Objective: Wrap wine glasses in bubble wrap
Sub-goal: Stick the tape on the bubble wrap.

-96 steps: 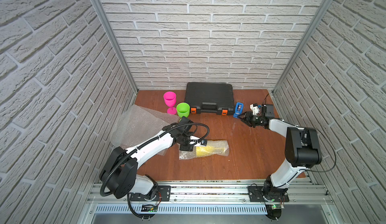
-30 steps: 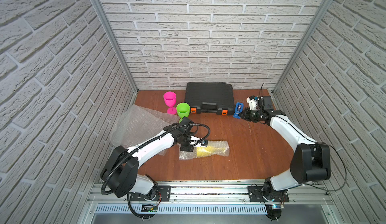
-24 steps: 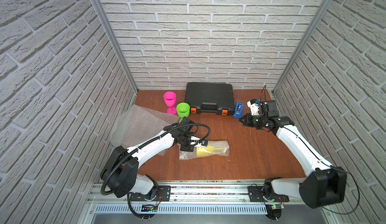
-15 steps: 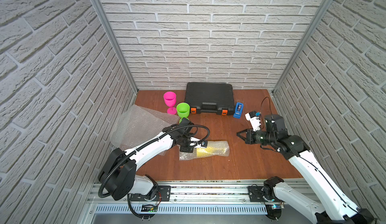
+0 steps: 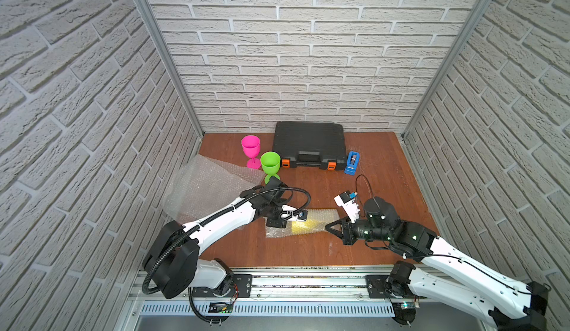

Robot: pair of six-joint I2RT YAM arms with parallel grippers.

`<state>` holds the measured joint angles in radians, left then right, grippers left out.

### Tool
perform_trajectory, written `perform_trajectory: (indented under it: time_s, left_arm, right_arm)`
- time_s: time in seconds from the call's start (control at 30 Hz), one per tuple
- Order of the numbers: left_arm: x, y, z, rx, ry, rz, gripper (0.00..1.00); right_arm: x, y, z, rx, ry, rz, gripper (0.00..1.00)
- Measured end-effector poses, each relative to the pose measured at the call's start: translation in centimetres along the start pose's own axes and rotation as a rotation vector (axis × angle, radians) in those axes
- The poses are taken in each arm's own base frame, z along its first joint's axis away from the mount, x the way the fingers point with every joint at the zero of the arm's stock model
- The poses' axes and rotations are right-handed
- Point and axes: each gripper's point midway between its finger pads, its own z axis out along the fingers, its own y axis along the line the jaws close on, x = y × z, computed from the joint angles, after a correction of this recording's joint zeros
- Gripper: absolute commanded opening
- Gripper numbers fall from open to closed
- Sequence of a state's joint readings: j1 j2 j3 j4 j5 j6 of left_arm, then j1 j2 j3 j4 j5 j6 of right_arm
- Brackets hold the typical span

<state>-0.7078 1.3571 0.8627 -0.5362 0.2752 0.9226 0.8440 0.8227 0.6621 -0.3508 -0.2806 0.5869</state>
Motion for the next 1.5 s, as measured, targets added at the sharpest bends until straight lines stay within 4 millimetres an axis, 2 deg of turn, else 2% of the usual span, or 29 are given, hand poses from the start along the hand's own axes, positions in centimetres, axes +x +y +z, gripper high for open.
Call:
perform_trajectory:
  time_s: [0.33, 0.7, 0.8, 1.1, 1.17, 1.23, 1.3, 1.37, 1.5]
  left_arm:
    - [-0.5, -0.3, 0.1, 0.01, -0.016, 0.01, 0.0]
    - [-1.0, -1.4, 0.4, 0.027, -0.018, 0.039, 0.0]
    - [-1.3, -1.8, 0.6, 0.032, -0.014, 0.055, 0.0]
    - [-1.4, -2.1, 0.9, 0.03, -0.004, 0.074, 0.0]
    - [-1.4, -2.0, 0.9, 0.023, 0.0, 0.075, 0.0]
    - [-1.3, -1.8, 0.9, 0.013, 0.004, 0.074, 0.0]
    - [-1.3, -1.6, 0.9, 0.005, 0.009, 0.074, 0.0]
    - [-1.3, -1.5, 0.9, 0.002, 0.01, 0.075, 0.0]
    - [-1.3, -1.4, 0.9, -0.003, 0.009, 0.076, 0.0]
  right_arm:
    - [-2.0, -2.8, 6.3, 0.103, -0.055, -0.059, 0.03]
    - [-4.9, -4.4, 8.9, 0.206, -0.092, -0.122, 0.03]
    - [-4.8, -5.5, 9.7, 0.24, -0.072, -0.116, 0.03]
    - [-2.7, -9.8, 12.3, 0.383, 0.114, -0.07, 0.03]
    - [-3.0, -10.2, 12.8, 0.402, 0.135, -0.073, 0.03]
    - [-3.3, -10.5, 13.1, 0.428, 0.156, -0.082, 0.07]
    - [-3.5, -11.0, 13.3, 0.461, 0.166, -0.092, 0.18]
    - [-3.6, -11.7, 13.0, 0.508, 0.176, -0.106, 0.27]
    - [-3.7, -13.9, 11.8, 0.64, 0.204, -0.144, 0.35]
